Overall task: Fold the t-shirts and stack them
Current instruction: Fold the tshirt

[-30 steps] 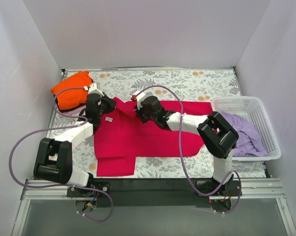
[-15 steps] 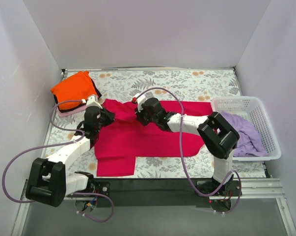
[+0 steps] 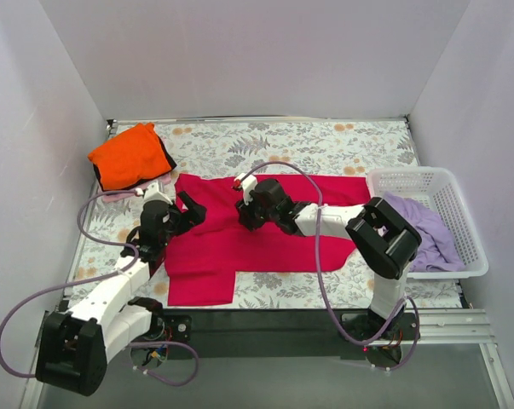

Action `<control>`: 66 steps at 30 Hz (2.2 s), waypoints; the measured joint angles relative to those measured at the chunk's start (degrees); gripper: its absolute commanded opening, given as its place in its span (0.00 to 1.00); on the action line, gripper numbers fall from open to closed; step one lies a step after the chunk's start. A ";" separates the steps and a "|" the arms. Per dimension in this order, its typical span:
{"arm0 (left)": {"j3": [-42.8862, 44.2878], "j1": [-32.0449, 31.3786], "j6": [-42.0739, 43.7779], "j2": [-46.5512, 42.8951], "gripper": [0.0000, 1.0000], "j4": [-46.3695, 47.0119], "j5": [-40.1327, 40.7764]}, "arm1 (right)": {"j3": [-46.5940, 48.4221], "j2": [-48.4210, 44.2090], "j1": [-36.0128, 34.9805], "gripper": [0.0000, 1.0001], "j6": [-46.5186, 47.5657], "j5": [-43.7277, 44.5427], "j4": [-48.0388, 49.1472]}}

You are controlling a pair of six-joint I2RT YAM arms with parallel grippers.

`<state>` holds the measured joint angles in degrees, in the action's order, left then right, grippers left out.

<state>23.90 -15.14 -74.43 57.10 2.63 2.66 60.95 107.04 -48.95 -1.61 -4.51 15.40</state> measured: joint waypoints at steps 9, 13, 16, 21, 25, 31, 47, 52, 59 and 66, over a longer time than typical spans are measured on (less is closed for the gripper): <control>4.81 0.00 0.61 -1.29 0.90 -1.84 3.39 | -2.73 -7.98 0.02 0.70 -0.07 0.37 -0.26; 8.17 0.00 1.75 6.86 0.90 -0.55 5.05 | -3.26 -12.41 0.07 0.70 -0.13 2.62 -0.15; 9.90 0.02 2.69 13.14 0.90 -0.28 6.40 | -3.41 -14.12 0.52 0.69 -0.33 4.20 -0.17; 12.02 0.87 4.37 18.60 0.89 0.00 7.58 | -3.48 -14.40 3.43 0.69 -1.64 5.97 -0.44; 16.52 2.84 5.64 23.28 0.89 1.60 7.45 | -3.54 -14.25 7.43 0.69 -2.69 6.78 -0.52; 25.07 5.22 6.80 33.97 0.86 3.43 7.08 | -3.54 -11.30 14.53 0.69 -3.39 6.49 -0.55; 35.30 7.56 8.04 50.31 0.70 2.93 7.41 | -8.07 -7.63 24.96 0.68 -4.50 5.68 -0.94; 35.54 7.82 8.11 50.49 0.59 2.89 7.34 | -10.56 -7.98 25.27 0.68 -5.05 6.10 -1.31; 36.22 7.91 8.15 51.17 0.52 2.49 7.28 | -13.29 -10.97 26.47 0.68 -6.21 8.13 -1.95; 36.48 7.96 8.20 51.36 0.55 2.54 7.30 | -12.59 -10.86 28.83 0.68 -6.86 9.07 -2.16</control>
<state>60.38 -7.18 -66.24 108.47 5.17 9.96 48.36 96.18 -20.12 -8.47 4.56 13.23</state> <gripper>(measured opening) 0.541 0.677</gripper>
